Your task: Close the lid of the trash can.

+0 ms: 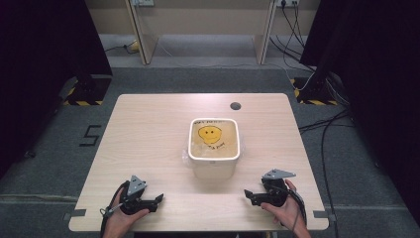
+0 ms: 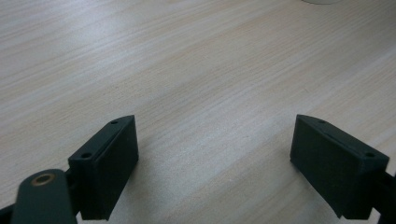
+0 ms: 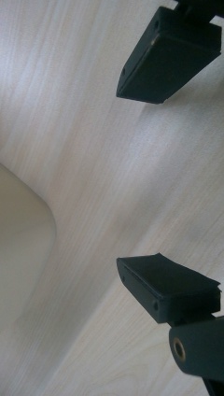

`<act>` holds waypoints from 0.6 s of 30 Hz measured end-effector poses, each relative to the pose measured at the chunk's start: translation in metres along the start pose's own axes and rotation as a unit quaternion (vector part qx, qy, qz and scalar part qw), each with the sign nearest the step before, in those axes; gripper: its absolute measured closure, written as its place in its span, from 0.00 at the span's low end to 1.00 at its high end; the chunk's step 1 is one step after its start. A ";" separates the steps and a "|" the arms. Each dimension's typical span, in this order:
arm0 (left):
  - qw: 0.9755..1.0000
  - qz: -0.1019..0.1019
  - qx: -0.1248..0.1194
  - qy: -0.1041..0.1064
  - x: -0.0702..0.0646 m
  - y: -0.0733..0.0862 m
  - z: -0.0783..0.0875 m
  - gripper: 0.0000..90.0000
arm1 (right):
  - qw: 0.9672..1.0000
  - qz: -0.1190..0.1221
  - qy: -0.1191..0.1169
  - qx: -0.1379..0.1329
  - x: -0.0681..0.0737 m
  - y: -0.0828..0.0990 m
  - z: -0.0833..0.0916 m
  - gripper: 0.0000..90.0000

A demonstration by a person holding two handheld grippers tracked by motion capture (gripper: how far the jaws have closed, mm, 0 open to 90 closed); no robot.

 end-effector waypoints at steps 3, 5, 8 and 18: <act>1.000 0.000 0.000 0.000 0.000 0.000 0.000 0.15 | 1.000 -0.003 0.002 0.000 -0.001 0.002 0.001 0.18; 1.000 0.001 0.000 0.000 0.000 0.000 0.000 0.15 | 1.000 -0.004 0.004 0.002 -0.003 0.003 0.001 0.18; 1.000 0.001 0.000 0.000 0.000 0.000 0.000 0.15 | 1.000 -0.008 0.005 0.004 -0.003 0.004 0.001 0.18; 1.000 0.002 0.000 0.000 0.000 0.000 0.000 0.15 | 1.000 -0.010 0.008 0.004 -0.005 0.005 0.000 0.18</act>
Point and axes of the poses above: each handheld gripper's, and its own axes: z roughly backward along the jaws, y roughly out of its underside, x roughly to its left, the point moved 9 cm from there along -z, roughly forward along the jaws, and after that the axes turned 2 degrees about -y, right-handed, at the moved point
